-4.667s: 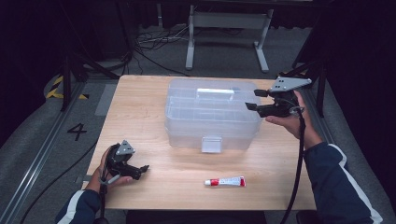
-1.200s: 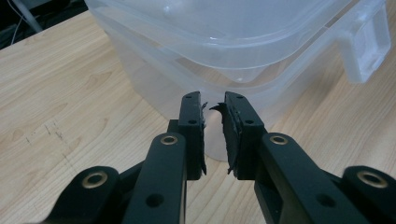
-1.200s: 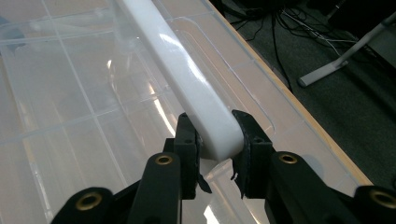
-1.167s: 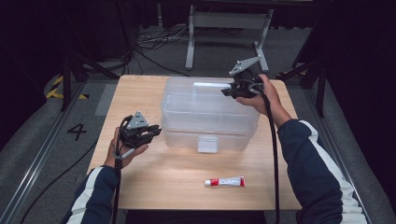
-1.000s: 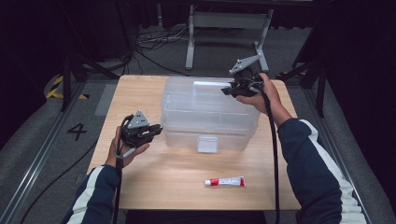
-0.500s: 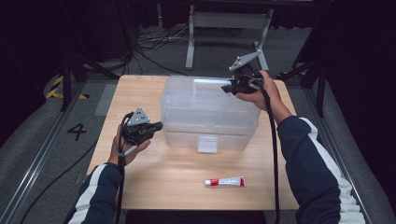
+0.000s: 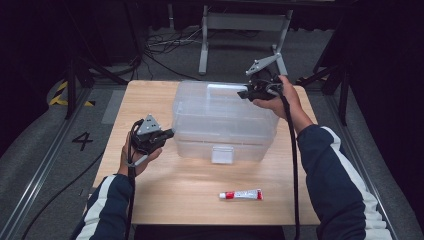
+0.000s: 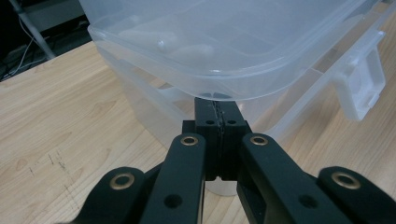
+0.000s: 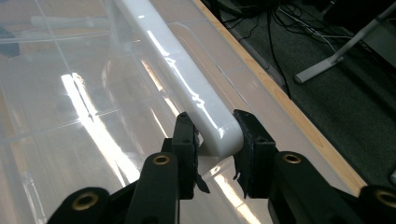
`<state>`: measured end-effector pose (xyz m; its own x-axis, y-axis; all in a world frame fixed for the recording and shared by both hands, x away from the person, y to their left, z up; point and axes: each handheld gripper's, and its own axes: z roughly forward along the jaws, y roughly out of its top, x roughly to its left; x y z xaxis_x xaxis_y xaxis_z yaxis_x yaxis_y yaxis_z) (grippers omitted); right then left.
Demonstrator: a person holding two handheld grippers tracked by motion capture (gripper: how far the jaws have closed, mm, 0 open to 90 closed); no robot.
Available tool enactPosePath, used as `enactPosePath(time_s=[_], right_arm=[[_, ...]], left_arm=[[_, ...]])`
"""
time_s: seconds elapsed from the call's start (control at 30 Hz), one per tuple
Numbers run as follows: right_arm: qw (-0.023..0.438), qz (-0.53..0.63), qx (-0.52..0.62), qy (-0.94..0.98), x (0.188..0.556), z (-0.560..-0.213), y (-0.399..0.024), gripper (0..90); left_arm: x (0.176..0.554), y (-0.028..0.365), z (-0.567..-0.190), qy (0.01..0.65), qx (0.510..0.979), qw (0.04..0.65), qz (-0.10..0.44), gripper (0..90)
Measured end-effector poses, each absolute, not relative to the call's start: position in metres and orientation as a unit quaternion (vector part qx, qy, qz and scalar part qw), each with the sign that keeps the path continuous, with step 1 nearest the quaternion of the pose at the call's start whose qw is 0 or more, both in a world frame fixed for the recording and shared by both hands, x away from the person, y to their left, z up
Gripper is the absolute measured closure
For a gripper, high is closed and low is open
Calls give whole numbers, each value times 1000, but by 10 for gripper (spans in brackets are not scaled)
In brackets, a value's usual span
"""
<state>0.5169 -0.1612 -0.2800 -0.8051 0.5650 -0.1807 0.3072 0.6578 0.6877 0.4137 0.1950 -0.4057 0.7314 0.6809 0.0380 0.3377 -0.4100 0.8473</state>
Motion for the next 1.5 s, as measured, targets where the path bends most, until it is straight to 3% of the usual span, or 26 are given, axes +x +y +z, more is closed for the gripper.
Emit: enactPosePath(time_s=[0.1, 0.6, 0.93, 1.5], right_arm=[[199, 336, 247, 887, 515, -280, -163, 670], [229, 365, 247, 868, 491, -272, -191, 629], [256, 424, 250, 832, 466, -273, -238, 632], [274, 427, 278, 815, 448, -296, -283, 634]], left_arm=[[414, 195, -406, 313, 815, 448, 190, 899], [413, 195, -405, 309, 818, 445, 196, 899], [412, 194, -404, 304, 820, 438, 205, 899], [413, 194, -400, 296, 824, 435, 210, 899]])
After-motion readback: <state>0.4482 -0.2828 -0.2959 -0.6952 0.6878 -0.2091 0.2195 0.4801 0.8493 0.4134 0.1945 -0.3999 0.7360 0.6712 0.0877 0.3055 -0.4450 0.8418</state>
